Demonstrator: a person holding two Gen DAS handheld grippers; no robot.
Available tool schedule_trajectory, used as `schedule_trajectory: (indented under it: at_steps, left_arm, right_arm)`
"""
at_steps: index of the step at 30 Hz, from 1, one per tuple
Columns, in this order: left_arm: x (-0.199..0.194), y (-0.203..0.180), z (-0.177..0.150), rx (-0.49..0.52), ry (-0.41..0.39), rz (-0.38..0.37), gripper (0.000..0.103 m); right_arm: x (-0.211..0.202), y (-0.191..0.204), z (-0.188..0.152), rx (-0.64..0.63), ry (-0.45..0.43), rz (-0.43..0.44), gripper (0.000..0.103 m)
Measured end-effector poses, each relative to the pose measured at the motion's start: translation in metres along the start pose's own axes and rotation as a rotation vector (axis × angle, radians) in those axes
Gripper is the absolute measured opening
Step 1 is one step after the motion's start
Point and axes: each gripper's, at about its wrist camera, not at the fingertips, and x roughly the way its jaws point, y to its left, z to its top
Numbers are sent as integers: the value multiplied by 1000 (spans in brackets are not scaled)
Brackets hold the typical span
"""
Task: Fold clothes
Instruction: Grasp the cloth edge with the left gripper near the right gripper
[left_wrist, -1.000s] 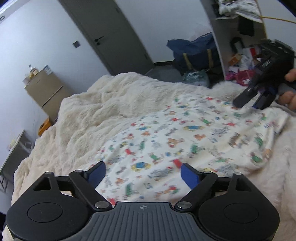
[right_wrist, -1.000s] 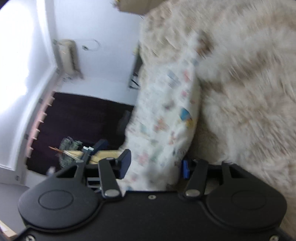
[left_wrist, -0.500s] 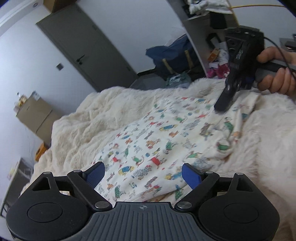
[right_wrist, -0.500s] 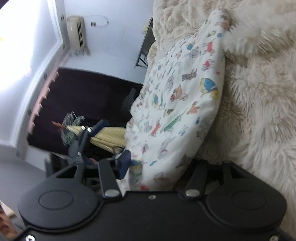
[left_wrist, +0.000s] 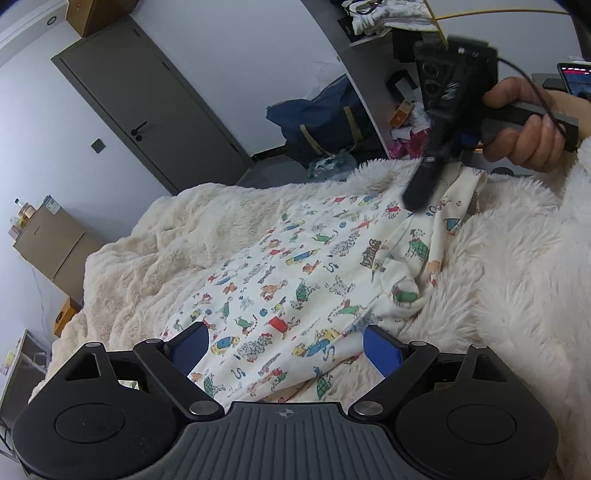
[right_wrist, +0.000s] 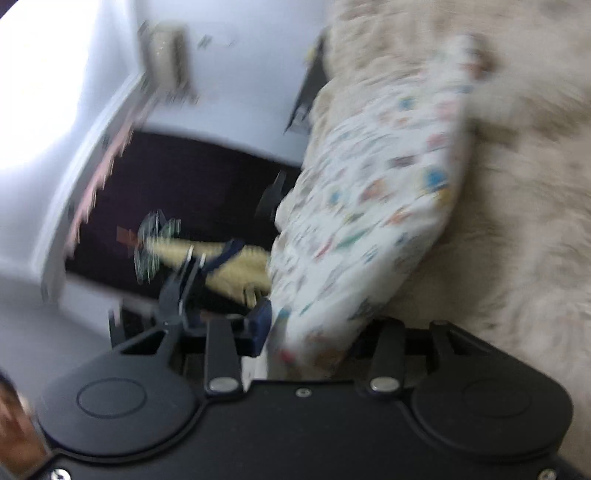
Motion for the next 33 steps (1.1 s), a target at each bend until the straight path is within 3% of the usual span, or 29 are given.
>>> schedule_trajectory:
  at_steps: [2,6,12,15,20,22,25,29,30,33]
  left_arm:
    - [0,0,0,-3,-1,1,89]
    - [-3,-2,1,-10,-27,-21,89]
    - [-12,-13,4,11,-99,-178,87]
    - [-11,-16,3,17,-124,-221,73]
    - [5,-24,2,42,-138,-248,40]
    - [4,-28,1,54,-159,-271,11]
    - [-8,-33,-2,86,-205,-257,8]
    - [-18,-35,-5,113,-216,-277,9]
    - [-17,-37,-6,119,-206,-294,11]
    - [-12,-47,-10,172,-195,-277,32]
  right_arm:
    - [-2,-14,-3,64,-10,6,30]
    - [2,-7,-8,33,-6,-5,18]
    - [5,11,-12,1,-9,27,23]
    - [6,10,-10,9,-4,30,24]
    - [11,19,0,8,-4,31,24]
    - [9,20,-2,2,-6,27,22]
    - [5,23,-1,-8,-43,-19,14]
    - [6,30,-3,-62,-40,-86,14]
    - [7,35,-3,-96,-32,-125,19]
    - [1,66,-6,-275,-2,-282,29]
